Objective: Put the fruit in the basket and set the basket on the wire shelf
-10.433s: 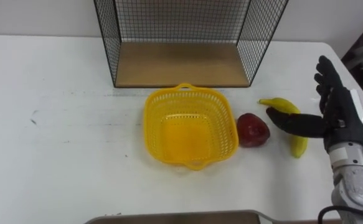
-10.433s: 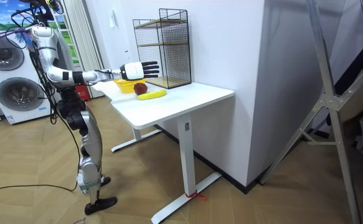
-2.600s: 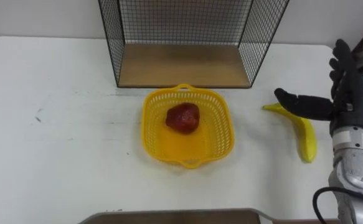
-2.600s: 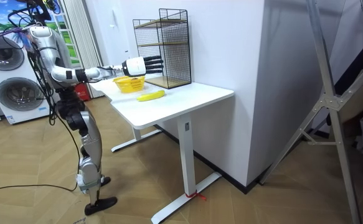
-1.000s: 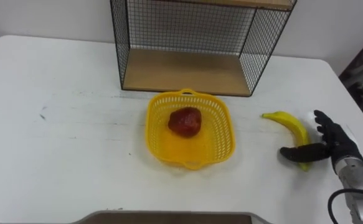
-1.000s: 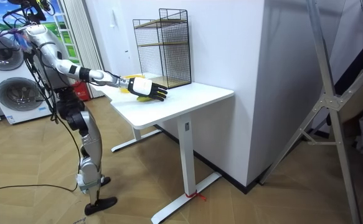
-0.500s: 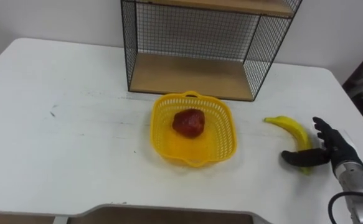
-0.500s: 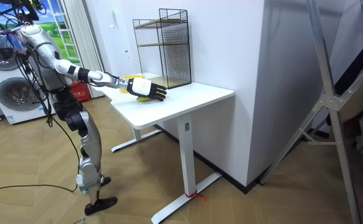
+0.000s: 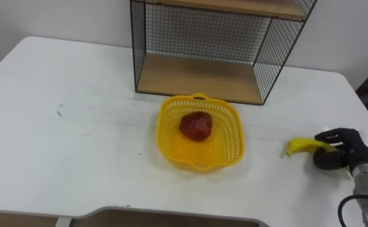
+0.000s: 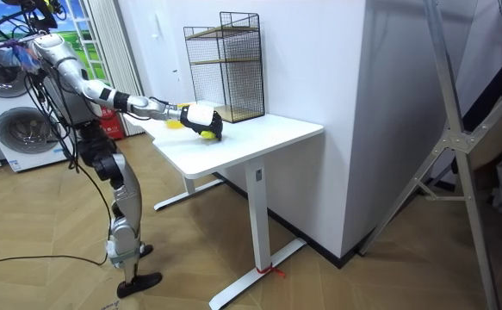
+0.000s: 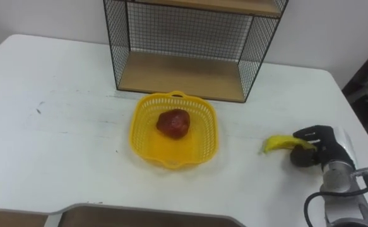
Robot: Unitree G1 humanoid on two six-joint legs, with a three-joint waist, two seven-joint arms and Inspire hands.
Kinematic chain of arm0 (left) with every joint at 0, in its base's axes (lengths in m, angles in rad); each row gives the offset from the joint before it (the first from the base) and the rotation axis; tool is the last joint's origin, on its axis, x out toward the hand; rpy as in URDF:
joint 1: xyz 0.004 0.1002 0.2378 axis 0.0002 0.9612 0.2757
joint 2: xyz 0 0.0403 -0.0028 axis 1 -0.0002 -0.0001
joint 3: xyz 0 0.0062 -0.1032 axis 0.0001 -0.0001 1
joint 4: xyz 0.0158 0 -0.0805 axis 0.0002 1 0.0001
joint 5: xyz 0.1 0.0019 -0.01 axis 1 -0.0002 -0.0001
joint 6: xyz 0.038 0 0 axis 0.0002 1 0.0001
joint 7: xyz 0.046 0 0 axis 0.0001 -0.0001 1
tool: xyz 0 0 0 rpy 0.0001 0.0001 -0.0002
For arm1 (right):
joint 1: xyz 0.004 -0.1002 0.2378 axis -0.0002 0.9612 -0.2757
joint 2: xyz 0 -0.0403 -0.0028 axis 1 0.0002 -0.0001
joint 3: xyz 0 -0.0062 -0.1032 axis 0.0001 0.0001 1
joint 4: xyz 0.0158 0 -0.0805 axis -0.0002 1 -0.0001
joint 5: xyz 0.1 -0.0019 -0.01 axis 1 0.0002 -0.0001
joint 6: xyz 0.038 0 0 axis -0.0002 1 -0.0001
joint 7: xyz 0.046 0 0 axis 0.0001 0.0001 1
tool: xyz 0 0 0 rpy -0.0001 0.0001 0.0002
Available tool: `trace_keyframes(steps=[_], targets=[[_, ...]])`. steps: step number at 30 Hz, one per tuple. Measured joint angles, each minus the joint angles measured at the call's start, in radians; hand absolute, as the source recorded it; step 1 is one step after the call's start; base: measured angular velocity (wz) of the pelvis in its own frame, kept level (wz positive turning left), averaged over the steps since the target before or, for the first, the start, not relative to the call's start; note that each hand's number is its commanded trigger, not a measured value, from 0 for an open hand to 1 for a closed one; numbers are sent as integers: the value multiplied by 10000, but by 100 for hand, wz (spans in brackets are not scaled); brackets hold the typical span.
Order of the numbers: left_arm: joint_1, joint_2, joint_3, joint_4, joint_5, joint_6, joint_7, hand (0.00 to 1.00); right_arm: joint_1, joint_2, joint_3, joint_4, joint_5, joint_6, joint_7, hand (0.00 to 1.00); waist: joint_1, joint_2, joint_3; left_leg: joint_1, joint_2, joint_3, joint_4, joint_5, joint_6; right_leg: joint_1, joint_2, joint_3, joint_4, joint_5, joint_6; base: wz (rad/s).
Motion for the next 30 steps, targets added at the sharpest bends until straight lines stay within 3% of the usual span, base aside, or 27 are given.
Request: trace_keyframes(steps=[14, 18, 22, 28, 30], targets=[[-98, 39, -58, 11, 9, -8, -7, 0, 52, 144, 58, 68, 1248, 109, 10, 100, 6, -94, 0, -28, -7, 19, 87, -13, -18, -8, -3, 46, 18, 0, 0, 0], [-3, 31, -58, 14, -6, -1, -45, 0, 56, 154, 5, -352, 2124, 373, 112, 100, 98, -13, -27, -158, 22, 156, 95, -23, -28, -205, 30, 258, 36, 18, -29, -11], [27, 16, -101, 35, -14, 0, 11, 0, 252, 166, 14, -698, 3343, 389, 109, 100, 126, 86, -38, -174, 68, 297, 39, -20, -32, -278, 59, 327, 30, 35, -47, -10], [25, -106, -131, 24, -51, -23, 12, 0, 1176, 707, 128, -2706, 5281, 402, 395, 100, 40, 266, -15, -145, 162, 499, -117, 8, -82, -382, 121, 470, 16, 49, -70, -8], [16, -122, -349, 24, -17, -35, 12, 0, 1490, 1276, 444, -3713, 6541, 353, 705, 100, -84, 320, 16, -152, 158, 498, -118, 8, -83, -383, 111, 434, 15, 49, -71, 0]])
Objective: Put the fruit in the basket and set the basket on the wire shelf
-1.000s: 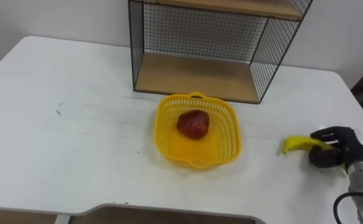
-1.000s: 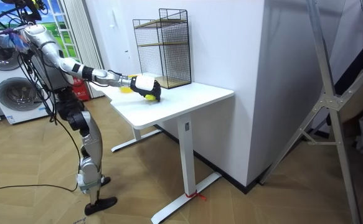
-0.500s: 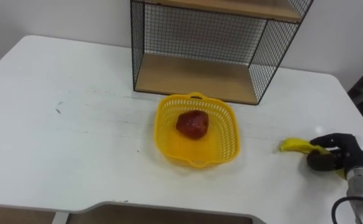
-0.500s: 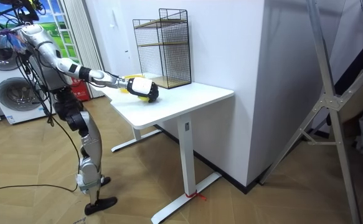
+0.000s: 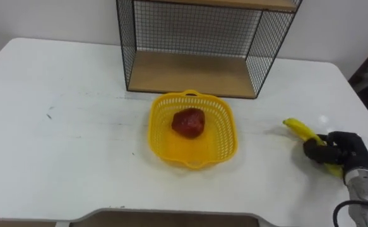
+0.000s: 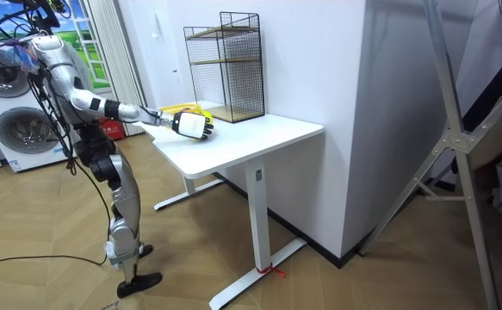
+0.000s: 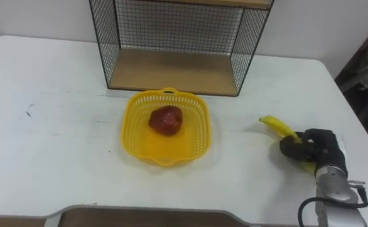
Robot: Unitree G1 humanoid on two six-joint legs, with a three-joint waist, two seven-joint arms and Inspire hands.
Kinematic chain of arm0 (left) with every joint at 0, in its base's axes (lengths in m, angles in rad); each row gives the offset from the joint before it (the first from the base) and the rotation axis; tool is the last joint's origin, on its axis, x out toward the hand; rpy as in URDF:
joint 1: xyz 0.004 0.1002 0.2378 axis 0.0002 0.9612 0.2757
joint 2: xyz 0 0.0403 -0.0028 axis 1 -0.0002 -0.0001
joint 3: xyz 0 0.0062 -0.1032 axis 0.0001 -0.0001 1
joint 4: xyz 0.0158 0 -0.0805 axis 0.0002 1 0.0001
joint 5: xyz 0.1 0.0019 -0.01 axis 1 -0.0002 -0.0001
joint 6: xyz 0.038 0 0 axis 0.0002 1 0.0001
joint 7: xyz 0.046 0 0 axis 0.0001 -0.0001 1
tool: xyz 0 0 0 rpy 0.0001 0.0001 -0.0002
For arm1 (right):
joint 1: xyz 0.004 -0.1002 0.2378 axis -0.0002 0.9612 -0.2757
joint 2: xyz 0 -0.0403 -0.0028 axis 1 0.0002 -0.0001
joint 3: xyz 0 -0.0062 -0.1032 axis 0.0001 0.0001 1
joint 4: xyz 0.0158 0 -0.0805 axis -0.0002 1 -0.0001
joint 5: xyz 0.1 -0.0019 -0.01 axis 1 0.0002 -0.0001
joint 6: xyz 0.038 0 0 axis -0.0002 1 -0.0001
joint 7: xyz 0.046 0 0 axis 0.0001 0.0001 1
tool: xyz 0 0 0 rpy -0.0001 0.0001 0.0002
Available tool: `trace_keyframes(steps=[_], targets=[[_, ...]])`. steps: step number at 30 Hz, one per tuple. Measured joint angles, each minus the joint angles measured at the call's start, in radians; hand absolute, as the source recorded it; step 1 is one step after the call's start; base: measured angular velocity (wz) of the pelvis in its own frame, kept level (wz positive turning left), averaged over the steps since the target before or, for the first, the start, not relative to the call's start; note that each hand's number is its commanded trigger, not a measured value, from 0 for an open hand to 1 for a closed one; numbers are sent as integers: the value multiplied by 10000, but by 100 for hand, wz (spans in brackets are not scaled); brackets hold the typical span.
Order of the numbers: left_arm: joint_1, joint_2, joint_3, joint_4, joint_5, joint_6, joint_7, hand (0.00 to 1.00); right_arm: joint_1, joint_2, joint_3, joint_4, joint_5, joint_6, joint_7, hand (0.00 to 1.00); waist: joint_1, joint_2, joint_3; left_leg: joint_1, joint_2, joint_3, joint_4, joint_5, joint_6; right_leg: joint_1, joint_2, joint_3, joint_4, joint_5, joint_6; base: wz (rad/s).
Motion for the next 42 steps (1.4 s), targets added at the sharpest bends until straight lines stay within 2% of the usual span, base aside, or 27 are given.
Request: trace_keyframes(steps=[3, 8, 13, 15, 18, 22, 30, 38, 40, 42], targets=[[-74, 3, -147, -54, 12, -134, 0, 0, 52, 187, 706, -425, 1428, 5, 462, 100, 7, 61, 13, -21, -25, -1, 3, 0, 5, 2, -29, -16, 1, 0, 1, 3], [19, -48, -157, -92, 17, -113, 0, 0, 61, 277, 1591, -842, 2595, 21, 1063, 100, 21, 81, 24, -44, -23, -21, 5, 0, 5, 3, -28, -48, -6, -1, 1, 3], [122, -202, -147, -84, 20, -44, -3, 0, 68, 399, 1625, -1004, 3684, 21, 1569, 100, 26, 143, 4, -62, -24, -89, 5, 0, 5, 16, -29, -150, -7, -1, 1, 5], [178, -378, -150, -84, 11, -45, -2, 0, 68, 401, 1643, -1169, 4008, 21, 1705, 100, 26, 191, -29, -62, -25, -97, 0, 1, 4, 17, -29, -165, -13, -1, 2, 0], [229, -494, -153, -84, 10, -54, 0, 0, 68, 400, 1642, -1363, 4105, 8, 1902, 100, 25, 165, -56, -59, -17, -102, -1, 3, 0, 19, -20, -163, -18, -2, 3, 0], [270, -447, -351, -54, -106, -63, 1, 0, 68, 398, 1688, -1747, 4417, 8, 1977, 100, 41, 135, -69, -41, -23, -102, -6, 5, 2, 24, -22, -145, -14, -2, 3, 0], [247, -438, -525, -45, -93, -75, 1, 0, 67, 398, 1718, -3392, 4801, 7, 2349, 100, 57, -3, -39, -44, -22, -88, -14, 6, 5, 3, -20, -109, -15, -2, 2, 0], [249, -439, -531, -50, -96, -43, 1, 0, 67, 397, 1721, -3545, 4798, 9, 2561, 100, 64, 31, -21, -43, -21, -90, -14, 7, 5, 4, -17, -91, -13, -2, 2, 0], [263, -439, -536, -50, -93, -46, 1, 0, 66, 400, 1719, -3548, 4492, 9, 2567, 100, 53, 55, -13, -43, -19, -80, -3, 6, 5, 4, -17, -94, -8, -2, 2, 0], [165, -437, -569, -54, -102, -50, -1, 0, 65, 377, 1736, -3628, 3239, 9, 2548, 100, 68, 56, -16, -73, -11, -50, -4, 6, 5, -42, -18, -93, 11, -1, 2, -3]])
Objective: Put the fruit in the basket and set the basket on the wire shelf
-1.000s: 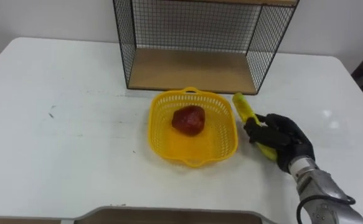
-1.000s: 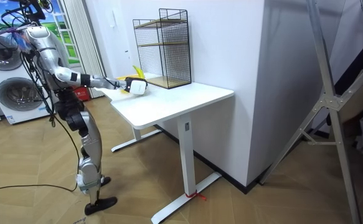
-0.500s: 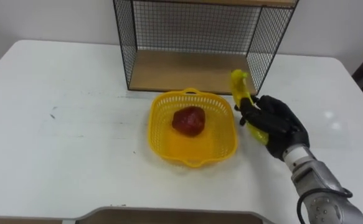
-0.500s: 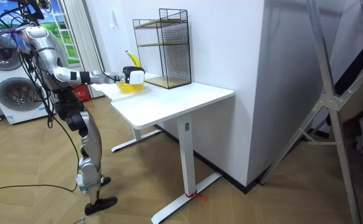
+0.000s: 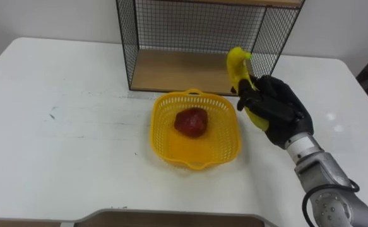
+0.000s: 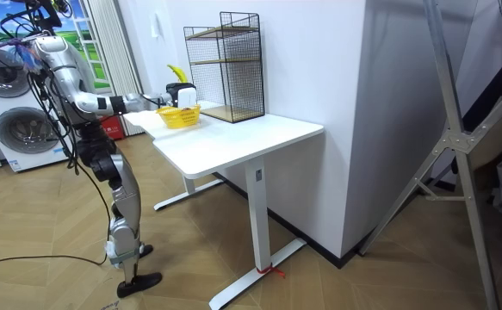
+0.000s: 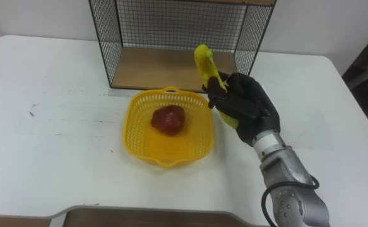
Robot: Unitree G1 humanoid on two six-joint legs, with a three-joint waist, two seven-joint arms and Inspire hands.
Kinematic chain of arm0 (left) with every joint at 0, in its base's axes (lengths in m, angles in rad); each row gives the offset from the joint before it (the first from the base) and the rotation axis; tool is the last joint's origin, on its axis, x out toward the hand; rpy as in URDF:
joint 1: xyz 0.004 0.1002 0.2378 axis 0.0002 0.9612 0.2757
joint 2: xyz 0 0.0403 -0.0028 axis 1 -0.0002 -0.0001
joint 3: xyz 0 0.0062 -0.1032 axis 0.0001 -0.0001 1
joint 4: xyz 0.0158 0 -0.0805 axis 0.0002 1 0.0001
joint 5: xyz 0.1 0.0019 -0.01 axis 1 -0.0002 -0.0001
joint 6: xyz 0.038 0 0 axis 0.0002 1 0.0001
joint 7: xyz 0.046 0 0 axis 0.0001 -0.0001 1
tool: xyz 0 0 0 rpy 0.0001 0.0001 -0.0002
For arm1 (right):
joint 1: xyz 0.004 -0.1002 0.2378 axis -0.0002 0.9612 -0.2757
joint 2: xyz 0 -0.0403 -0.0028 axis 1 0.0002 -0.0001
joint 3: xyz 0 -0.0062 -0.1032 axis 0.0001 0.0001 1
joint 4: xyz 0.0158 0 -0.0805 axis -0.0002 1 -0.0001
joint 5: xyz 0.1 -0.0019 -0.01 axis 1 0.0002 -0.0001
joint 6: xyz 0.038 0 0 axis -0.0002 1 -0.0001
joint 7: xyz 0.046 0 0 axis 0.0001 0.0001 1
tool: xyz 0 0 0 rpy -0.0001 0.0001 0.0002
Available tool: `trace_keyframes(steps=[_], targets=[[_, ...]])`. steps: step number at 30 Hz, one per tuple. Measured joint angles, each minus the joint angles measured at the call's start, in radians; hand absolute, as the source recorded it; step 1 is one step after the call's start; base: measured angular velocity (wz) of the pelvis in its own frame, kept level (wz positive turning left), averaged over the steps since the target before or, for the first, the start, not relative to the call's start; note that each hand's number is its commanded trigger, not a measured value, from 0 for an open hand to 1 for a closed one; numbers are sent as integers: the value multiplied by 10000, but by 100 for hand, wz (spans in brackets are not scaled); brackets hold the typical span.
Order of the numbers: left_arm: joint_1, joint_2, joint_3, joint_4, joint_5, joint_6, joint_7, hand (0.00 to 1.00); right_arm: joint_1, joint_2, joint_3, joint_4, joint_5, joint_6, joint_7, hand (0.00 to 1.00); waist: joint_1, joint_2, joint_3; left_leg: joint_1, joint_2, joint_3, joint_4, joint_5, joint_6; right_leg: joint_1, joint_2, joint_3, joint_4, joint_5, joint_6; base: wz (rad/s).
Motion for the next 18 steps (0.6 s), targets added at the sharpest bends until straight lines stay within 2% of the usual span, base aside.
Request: trace_keyframes(steps=[2, 4, 5, 10, 14, 18], targets=[[-15, 24, -196, -10, 5, -6, -31, 0, 0, -14, 55, -177, -862, 0, -6, 100, 13, 7, -5, -5, -3, 2, 2, 0, 0, -2, -2, 1, 1, 0, 0, 0], [-53, 25, -214, -19, 4, -34, -68, 0, 0, -15, 71, -423, -1578, 0, -26, 56, -3, 2, -6, -1, -4, 3, -3, 0, 0, -6, -3, 3, -2, 0, 0, 0], [-80, 34, -204, -19, 11, -63, -70, 0, 0, -23, 69, -660, -1897, 0, -69, 0, 16, 0, -8, 0, -3, 3, -7, 1, 0, -7, -3, 2, -2, 0, 0, 0], [-226, 81, -166, -10, 1, -94, -71, 0, -2, -134, 113, -1469, -2991, -1, -108, 0, 153, -38, -15, 33, -1, 27, -39, 1, 1, -20, 5, 63, -11, 0, 0, -3], [-321, 197, -222, 8, -1, -100, -70, 0, -29, -456, 351, -1551, -3817, 3, -141, 0, 273, -179, -8, 26, -3, 39, -46, 1, 1, -20, 9, 134, -11, 0, 0, 0], [-303, 215, -240, 8, -3, -100, -71, 0, -29, -451, 366, -1594, -4417, 4, -152, 0, 309, -223, 1, 24, -4, 45, -60, 0, 2, -22, 15, 201, -13, 0, 0, 0]])
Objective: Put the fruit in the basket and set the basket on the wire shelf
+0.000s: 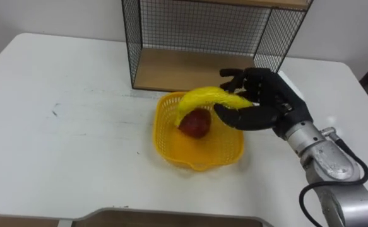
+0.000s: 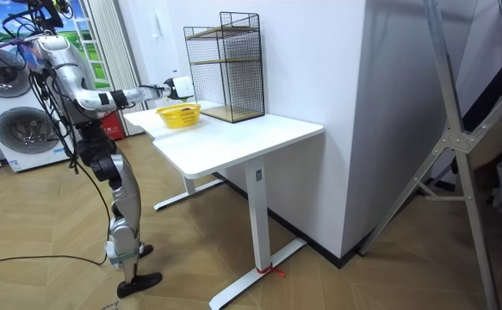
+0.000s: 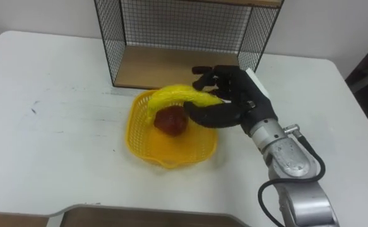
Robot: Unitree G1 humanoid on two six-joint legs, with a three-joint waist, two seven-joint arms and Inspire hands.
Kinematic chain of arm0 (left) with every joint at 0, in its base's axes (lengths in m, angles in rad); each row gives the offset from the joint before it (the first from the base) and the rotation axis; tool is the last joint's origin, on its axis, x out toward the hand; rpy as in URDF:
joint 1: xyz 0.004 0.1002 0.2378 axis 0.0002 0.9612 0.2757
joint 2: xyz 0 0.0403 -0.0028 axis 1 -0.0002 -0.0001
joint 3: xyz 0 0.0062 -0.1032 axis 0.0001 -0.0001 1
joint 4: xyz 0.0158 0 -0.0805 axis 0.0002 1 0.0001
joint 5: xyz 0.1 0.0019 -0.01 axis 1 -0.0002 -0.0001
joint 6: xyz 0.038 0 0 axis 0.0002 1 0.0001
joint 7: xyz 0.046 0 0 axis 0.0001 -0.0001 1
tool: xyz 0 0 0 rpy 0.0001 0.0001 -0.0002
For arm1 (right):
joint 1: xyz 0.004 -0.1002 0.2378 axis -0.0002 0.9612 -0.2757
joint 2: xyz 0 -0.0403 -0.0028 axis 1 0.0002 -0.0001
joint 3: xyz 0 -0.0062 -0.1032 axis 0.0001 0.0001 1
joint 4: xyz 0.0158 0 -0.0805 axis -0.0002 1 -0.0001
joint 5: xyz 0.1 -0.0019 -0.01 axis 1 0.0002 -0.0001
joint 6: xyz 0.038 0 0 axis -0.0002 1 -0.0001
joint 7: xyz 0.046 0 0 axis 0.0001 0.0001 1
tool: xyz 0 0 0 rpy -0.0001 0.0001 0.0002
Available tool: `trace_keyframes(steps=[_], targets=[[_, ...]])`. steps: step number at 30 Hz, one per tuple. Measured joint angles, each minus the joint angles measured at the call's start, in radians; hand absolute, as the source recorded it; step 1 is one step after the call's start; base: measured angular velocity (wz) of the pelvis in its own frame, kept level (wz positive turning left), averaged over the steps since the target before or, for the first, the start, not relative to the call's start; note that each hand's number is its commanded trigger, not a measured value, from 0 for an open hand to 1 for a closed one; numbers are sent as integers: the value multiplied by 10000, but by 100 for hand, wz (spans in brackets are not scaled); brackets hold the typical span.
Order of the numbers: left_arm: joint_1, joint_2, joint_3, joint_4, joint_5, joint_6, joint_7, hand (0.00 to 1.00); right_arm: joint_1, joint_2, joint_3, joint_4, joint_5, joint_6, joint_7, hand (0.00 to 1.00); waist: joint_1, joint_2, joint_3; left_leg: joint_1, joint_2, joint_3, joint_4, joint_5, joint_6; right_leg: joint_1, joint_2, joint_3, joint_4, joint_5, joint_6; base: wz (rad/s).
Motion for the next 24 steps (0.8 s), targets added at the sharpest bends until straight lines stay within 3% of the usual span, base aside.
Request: trace_keyframes(steps=[8, 24], targets=[[-38, -2, 0, -23, 1, 0, -1, 0, 1, 0, 1, -12, -26, 2, -50, 0, 186, 21, 20, -35, 7, 22, -1, 0, 0, -60, 8, 5, 5, 0, 0, 0], [138, 42, -7, -241, -209, -6, 33, 0, 26, 27, 299, -31, -355, 204, -125, 0, 136, 44, 34, -182, 1, 18, 72, -2, -1, -162, -5, -39, 13, 0, -1, 0]])
